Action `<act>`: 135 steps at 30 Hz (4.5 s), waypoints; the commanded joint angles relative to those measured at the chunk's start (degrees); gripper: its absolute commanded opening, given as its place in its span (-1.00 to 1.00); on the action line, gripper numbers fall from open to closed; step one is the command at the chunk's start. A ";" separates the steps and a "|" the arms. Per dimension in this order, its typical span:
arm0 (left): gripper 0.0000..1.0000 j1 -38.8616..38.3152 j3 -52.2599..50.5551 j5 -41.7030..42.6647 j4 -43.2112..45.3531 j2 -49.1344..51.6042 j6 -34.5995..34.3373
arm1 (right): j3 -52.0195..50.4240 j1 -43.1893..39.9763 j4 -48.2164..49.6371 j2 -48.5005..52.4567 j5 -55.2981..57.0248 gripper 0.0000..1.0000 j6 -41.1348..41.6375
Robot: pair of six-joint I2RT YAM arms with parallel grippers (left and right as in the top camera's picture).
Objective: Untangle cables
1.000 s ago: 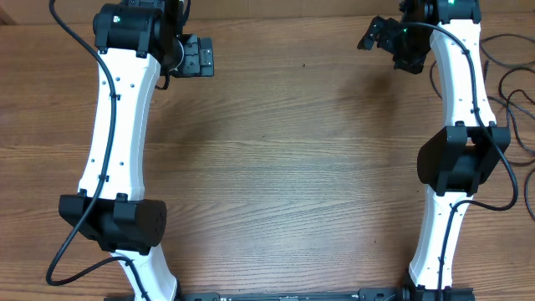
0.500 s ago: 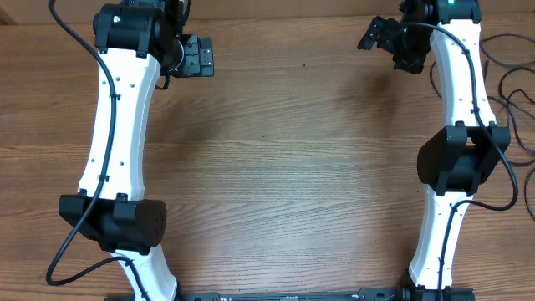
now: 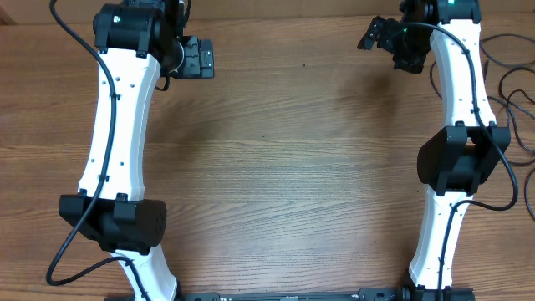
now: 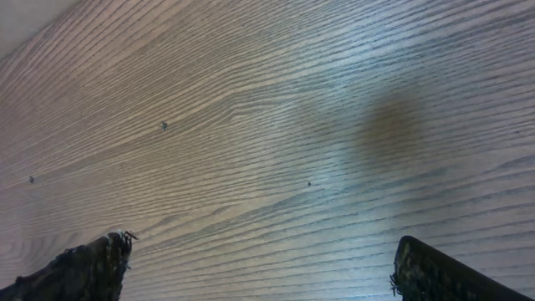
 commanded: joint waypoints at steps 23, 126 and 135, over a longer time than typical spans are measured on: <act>0.99 -2.56 -44.28 3.17 53.31 -32.87 1.70 | -0.26 0.02 0.26 -1.22 -0.20 1.00 -0.04; 0.99 5.66 -129.33 0.33 77.48 -113.42 -3.08 | -0.26 0.02 0.26 -1.22 -0.20 1.00 -0.04; 0.98 5.66 -129.33 0.33 77.50 -113.42 -2.56 | -0.26 0.02 0.26 -1.22 -0.20 1.00 -0.04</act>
